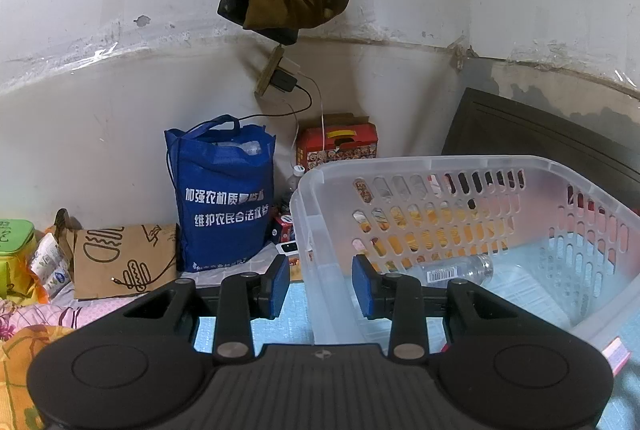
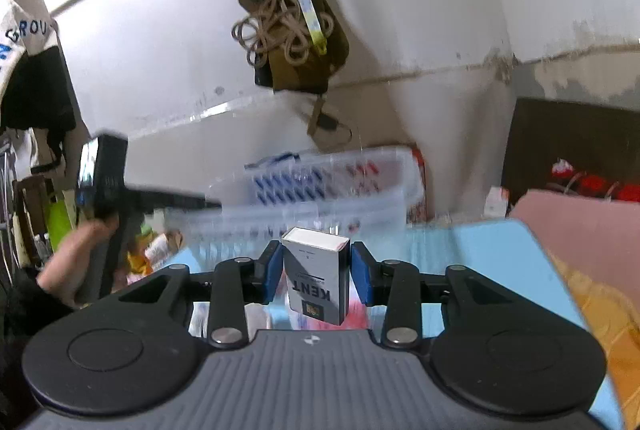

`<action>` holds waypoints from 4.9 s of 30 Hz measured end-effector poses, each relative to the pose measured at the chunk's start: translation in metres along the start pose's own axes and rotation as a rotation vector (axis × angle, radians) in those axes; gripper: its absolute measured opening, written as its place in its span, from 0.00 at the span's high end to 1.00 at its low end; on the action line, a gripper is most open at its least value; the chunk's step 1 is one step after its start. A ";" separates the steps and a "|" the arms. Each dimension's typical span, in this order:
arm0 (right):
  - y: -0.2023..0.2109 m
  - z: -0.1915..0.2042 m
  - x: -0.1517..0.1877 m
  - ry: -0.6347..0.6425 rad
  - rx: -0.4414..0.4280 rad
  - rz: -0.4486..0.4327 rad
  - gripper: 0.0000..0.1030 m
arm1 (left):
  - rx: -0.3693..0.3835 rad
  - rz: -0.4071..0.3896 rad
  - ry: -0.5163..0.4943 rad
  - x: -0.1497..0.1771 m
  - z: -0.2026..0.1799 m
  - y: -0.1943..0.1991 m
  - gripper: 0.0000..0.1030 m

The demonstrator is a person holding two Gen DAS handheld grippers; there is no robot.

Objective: Organize objects
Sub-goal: 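Drop the KENT box into the basket by opening the right gripper, then grasp the pink tissue pack with the right gripper, then carry the tissue pack into the basket and open the right gripper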

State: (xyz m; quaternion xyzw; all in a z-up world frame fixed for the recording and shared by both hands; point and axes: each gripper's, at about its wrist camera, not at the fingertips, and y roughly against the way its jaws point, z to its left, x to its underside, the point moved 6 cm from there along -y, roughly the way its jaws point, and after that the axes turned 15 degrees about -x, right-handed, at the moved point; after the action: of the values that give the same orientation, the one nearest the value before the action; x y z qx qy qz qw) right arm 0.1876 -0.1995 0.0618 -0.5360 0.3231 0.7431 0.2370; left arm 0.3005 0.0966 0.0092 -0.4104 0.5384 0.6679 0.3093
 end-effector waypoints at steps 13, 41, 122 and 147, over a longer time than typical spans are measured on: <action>-0.085 -0.013 -0.131 0.063 -0.009 0.021 0.61 | 0.002 0.000 -0.004 0.002 -0.003 0.001 0.62; -0.116 -0.037 -0.105 0.053 0.059 0.134 0.31 | 0.009 0.000 -0.007 0.003 -0.004 0.000 0.62; -0.032 -0.021 -0.006 0.002 0.093 0.105 0.27 | 0.002 -0.009 0.008 0.002 0.004 0.002 0.71; -0.160 -0.007 -0.102 0.123 0.054 0.149 0.19 | 0.002 -0.005 0.002 0.002 -0.001 -0.001 0.71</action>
State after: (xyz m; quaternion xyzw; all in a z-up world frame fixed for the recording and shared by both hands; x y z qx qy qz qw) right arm 0.3356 -0.0968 0.1207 -0.5485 0.3958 0.7154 0.1753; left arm 0.3009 0.0960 0.0070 -0.4122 0.5384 0.6661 0.3107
